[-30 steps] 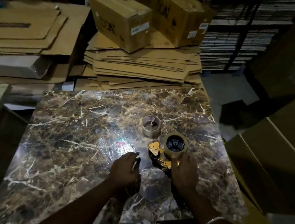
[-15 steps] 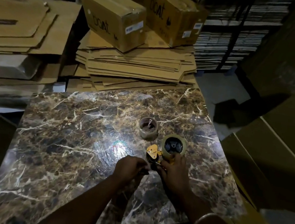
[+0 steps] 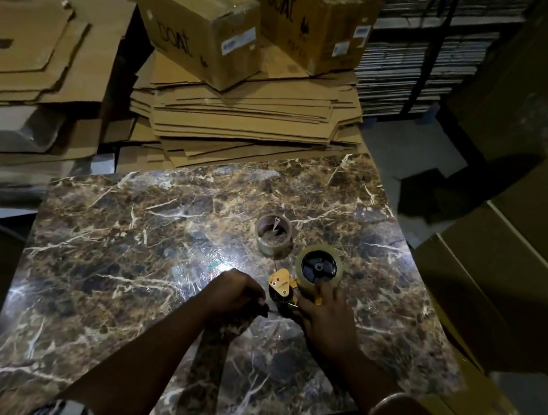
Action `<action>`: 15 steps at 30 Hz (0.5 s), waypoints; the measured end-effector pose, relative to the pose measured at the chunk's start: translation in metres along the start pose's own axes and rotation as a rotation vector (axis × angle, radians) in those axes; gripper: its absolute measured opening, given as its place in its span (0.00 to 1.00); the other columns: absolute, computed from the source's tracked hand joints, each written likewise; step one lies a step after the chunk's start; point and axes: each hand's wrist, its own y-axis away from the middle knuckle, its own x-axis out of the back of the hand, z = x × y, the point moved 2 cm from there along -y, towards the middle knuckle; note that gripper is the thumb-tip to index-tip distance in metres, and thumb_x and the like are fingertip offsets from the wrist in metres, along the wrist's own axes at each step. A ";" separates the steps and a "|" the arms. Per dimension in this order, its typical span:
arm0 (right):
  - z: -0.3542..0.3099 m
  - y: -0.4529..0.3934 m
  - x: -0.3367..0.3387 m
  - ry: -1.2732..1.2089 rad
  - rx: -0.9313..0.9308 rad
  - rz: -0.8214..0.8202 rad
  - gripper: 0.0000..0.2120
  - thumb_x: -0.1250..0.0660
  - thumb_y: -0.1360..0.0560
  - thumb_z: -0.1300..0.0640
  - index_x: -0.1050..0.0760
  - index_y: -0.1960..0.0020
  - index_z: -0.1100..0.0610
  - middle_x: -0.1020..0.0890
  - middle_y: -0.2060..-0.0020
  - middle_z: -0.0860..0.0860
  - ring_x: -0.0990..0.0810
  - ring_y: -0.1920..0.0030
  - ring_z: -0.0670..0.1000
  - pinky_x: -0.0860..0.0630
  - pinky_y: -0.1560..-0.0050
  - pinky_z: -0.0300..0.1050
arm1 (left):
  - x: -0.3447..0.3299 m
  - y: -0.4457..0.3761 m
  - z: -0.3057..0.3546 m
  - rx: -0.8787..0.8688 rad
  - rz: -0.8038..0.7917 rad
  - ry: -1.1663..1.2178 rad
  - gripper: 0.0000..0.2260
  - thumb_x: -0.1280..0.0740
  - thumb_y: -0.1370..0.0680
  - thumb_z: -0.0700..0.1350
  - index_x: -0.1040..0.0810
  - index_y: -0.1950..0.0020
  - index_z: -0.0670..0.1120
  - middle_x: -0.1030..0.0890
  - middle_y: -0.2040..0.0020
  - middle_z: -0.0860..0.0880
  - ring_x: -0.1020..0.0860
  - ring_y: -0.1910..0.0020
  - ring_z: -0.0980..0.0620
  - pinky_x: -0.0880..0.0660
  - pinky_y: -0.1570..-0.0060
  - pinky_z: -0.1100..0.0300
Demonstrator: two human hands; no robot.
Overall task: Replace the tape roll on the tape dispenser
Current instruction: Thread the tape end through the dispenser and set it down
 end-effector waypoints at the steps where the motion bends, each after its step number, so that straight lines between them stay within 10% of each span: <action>1: 0.000 0.000 0.000 0.000 0.004 -0.004 0.17 0.27 0.29 0.43 0.24 0.42 0.42 0.29 0.35 0.55 0.28 0.44 0.63 0.23 0.60 0.53 | 0.002 -0.001 -0.003 -0.030 -0.010 -0.019 0.09 0.30 0.28 0.48 0.13 0.52 0.49 0.12 0.54 0.50 0.15 0.55 0.51 0.23 0.52 0.63; 15: 0.000 0.000 0.006 0.017 0.074 -0.009 0.13 0.30 0.27 0.41 0.23 0.44 0.42 0.26 0.42 0.52 0.29 0.47 0.59 0.26 0.61 0.51 | 0.082 -0.022 -0.053 0.083 0.113 -0.091 0.09 0.30 0.26 0.36 0.14 0.49 0.43 0.13 0.50 0.45 0.15 0.54 0.50 0.25 0.48 0.63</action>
